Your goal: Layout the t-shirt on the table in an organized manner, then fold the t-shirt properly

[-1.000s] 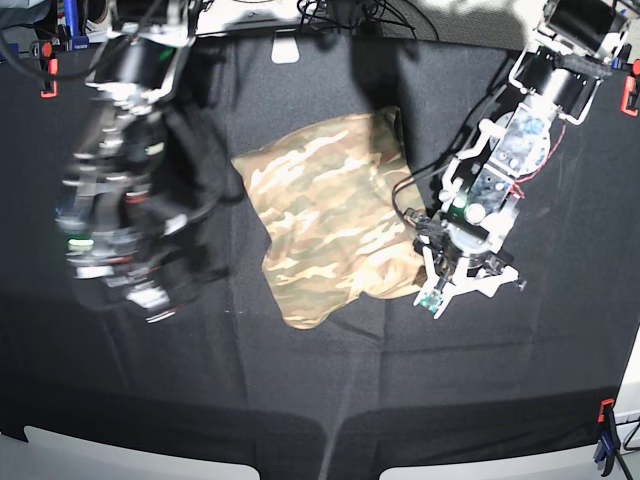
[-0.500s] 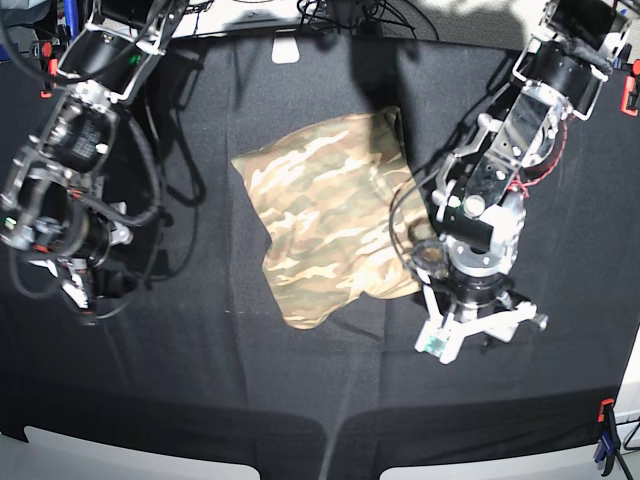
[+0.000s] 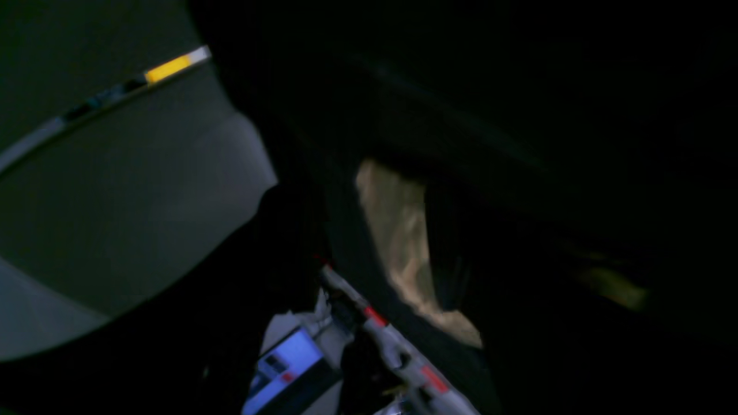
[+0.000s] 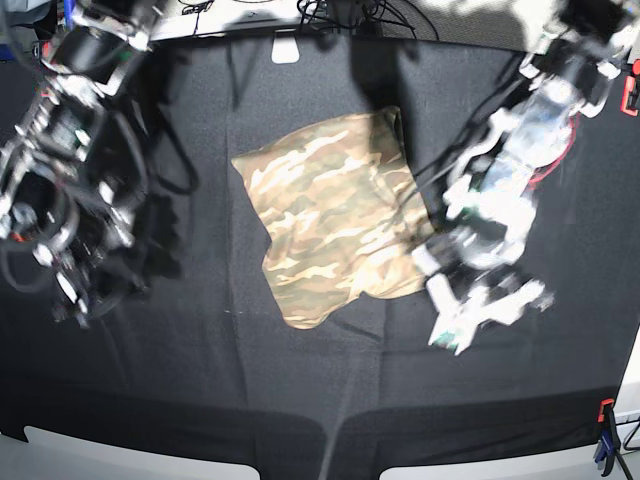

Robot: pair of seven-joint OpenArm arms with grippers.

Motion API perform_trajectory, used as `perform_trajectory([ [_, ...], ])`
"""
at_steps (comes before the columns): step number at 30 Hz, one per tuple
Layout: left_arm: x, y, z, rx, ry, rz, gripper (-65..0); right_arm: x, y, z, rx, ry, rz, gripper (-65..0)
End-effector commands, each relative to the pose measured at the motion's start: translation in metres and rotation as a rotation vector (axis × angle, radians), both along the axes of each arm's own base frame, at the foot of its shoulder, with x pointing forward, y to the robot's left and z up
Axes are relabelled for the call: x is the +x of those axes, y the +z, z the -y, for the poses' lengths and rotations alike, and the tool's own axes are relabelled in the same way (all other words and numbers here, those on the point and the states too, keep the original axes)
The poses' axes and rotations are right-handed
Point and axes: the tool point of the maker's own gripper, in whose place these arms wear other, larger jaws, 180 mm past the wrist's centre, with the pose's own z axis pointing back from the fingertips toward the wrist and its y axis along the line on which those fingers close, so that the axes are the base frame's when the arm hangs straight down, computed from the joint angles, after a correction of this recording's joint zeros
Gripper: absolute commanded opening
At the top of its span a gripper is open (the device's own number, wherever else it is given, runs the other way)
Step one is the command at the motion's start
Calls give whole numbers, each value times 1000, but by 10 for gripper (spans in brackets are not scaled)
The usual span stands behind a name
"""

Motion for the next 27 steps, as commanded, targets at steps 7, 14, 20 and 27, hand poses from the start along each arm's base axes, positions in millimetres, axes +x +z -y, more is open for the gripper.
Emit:
perform_trajectory([
  [7,-51,22,-32,139,-33,50,-339,-36,1,20,-169,2,-2,-375],
  [14,-90,6,-95,148,121,-36,-338,-79,-3,58,-256,-124,-38,-375],
  [20,-129,1,-131,101,226,-107,-339,-121,-9,95,-348,-242,-112,-375],
  [27,-181,17,-132,92,227,-141,-339,-171,-18,120,-442,-314,-233,-375],
])
